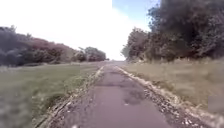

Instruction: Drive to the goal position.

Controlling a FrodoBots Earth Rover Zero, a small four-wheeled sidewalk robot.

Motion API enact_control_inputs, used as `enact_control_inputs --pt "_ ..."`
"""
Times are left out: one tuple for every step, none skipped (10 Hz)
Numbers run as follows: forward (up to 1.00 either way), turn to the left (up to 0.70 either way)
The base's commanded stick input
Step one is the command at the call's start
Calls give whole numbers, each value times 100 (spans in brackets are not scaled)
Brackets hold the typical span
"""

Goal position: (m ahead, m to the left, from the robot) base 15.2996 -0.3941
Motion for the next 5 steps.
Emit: enact_control_inputs --pt "85 0" --pt "85 0" --pt "85 0" --pt "85 0" --pt "85 0"
